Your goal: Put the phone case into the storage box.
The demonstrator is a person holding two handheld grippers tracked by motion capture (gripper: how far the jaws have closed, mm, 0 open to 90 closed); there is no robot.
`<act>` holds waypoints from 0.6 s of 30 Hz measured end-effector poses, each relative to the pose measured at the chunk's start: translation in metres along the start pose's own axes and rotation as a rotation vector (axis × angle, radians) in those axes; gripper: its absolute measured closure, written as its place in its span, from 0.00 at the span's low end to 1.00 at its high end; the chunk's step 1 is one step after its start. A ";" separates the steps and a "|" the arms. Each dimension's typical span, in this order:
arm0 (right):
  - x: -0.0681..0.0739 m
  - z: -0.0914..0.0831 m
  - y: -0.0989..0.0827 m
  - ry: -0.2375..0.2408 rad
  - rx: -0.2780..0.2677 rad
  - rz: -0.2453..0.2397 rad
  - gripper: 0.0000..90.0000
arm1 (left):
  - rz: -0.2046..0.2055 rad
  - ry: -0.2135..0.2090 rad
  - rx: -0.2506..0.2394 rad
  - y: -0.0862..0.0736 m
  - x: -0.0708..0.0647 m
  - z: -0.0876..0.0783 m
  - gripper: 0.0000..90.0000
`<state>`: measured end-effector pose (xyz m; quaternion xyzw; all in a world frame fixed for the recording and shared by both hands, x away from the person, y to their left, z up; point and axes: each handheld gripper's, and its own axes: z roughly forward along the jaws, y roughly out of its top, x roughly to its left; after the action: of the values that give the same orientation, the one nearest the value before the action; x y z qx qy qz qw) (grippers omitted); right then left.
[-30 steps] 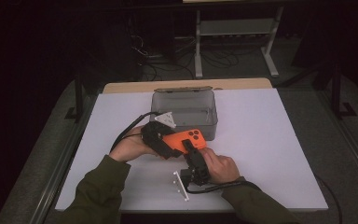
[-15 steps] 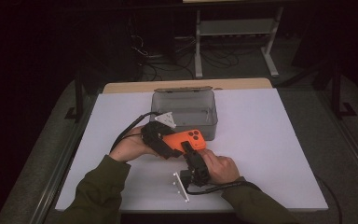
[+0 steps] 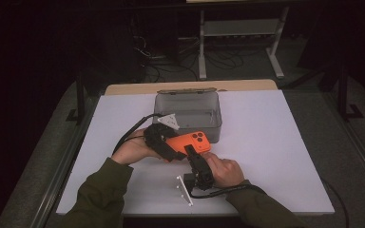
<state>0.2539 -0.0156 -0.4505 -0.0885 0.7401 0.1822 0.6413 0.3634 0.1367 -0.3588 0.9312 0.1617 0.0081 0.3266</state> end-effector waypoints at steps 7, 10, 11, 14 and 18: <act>0.000 -0.002 0.000 -0.028 -0.005 -0.032 0.86 | -0.025 -0.029 -0.012 0.000 0.002 0.000 0.17; 0.000 -0.002 -0.001 -0.027 -0.005 -0.042 0.87 | -0.019 -0.027 -0.016 -0.001 0.002 -0.001 0.17; 0.000 -0.002 -0.001 -0.028 -0.006 -0.045 0.87 | -0.018 -0.026 -0.016 -0.001 0.002 -0.001 0.18; 0.000 -0.002 -0.001 -0.029 -0.006 -0.048 0.87 | -0.016 -0.026 -0.017 -0.001 0.003 -0.002 0.18; -0.001 -0.003 -0.001 -0.028 -0.008 -0.048 0.88 | -0.020 -0.032 -0.028 -0.001 0.003 -0.003 0.18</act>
<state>0.2519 -0.0174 -0.4496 -0.1064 0.7280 0.1707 0.6554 0.3652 0.1401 -0.3578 0.9249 0.1657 -0.0079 0.3420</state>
